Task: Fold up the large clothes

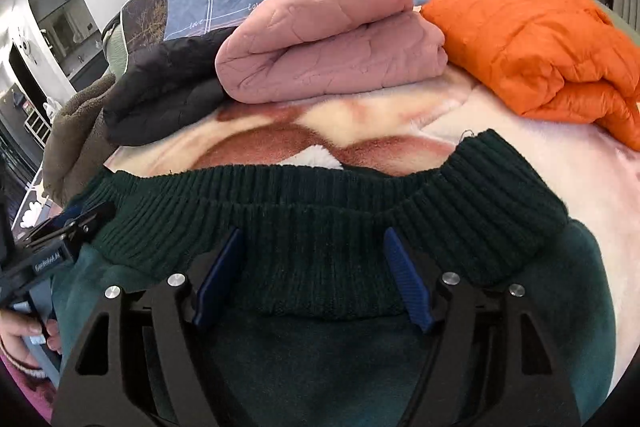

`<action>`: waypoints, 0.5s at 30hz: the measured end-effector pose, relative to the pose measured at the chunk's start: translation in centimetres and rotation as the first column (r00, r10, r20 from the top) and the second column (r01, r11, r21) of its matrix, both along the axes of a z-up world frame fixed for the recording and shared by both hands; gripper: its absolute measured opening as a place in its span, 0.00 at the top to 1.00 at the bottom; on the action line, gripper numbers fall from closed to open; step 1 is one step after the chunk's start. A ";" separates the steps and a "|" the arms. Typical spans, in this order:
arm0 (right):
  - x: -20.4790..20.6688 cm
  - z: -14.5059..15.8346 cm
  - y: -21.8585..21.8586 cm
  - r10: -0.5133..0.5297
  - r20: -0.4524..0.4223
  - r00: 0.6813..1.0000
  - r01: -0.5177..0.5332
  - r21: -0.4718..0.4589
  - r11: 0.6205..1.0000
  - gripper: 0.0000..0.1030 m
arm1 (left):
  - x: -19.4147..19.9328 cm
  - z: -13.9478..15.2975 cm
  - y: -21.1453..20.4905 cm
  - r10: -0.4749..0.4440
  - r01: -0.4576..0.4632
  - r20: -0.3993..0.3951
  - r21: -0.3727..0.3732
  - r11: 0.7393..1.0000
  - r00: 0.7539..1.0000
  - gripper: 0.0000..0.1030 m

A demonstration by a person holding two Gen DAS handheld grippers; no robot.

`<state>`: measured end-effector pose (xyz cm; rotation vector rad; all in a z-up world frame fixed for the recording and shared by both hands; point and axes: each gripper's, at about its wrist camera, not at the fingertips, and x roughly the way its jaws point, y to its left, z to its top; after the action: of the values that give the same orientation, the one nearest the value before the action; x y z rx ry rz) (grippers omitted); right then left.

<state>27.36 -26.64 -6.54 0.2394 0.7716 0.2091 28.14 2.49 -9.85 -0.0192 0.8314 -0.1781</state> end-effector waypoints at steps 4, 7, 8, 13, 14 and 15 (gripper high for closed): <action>0.1 -0.1 -0.2 0.002 0.007 1.000 -0.002 0.007 1.000 0.29 | -0.1 -0.2 1.0 -0.004 0.003 -0.005 -0.051 0.999 1.000 0.18; -0.2 -0.5 0.0 0.000 0.008 1.000 0.000 0.002 1.000 0.29 | 0.0 -0.3 1.1 -0.003 0.003 -0.005 -0.043 0.999 1.000 0.18; -0.3 -0.4 0.0 -0.001 0.009 1.000 0.001 0.002 1.000 0.29 | -0.1 -0.3 1.0 -0.001 0.001 -0.001 -0.035 0.999 1.000 0.18; -3.3 1.2 -0.4 -0.027 0.077 0.997 0.029 -0.029 0.999 0.30 | -1.8 0.9 0.7 -0.008 0.007 0.061 0.017 1.000 0.998 0.18; -4.4 1.7 -0.5 -0.030 0.099 0.995 0.034 -0.031 0.999 0.29 | -3.1 1.5 0.9 -0.020 0.016 0.089 0.040 0.999 0.996 0.18; -6.0 2.4 -0.6 -0.035 0.131 0.991 0.040 -0.033 0.999 0.29 | -4.2 1.9 1.0 -0.038 0.032 0.112 0.061 0.998 0.993 0.18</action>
<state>21.36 -27.27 -4.13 0.2039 0.6402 0.1735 23.94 3.49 -7.96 0.0604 0.7243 -0.1859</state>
